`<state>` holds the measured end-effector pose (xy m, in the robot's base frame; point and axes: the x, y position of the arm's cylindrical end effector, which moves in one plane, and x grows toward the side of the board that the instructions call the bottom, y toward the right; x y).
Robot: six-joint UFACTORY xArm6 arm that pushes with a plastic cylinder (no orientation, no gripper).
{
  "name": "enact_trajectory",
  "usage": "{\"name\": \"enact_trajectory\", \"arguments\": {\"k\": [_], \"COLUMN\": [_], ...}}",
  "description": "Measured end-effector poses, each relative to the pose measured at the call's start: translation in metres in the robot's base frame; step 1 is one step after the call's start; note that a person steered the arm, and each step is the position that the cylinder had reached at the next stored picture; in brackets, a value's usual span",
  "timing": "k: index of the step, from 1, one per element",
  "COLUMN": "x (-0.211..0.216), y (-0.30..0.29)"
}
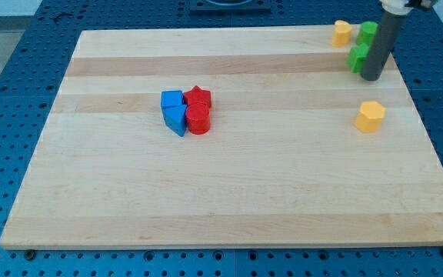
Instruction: Push the green star a bit up
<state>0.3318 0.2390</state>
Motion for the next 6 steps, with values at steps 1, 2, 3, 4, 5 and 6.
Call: {"name": "enact_trajectory", "arguments": {"k": [1,2,3,4,5,6], "x": [-0.007,-0.008,0.002,0.016,0.014,-0.005], "y": [0.000,-0.001,-0.013,-0.029,-0.037,-0.032]}}
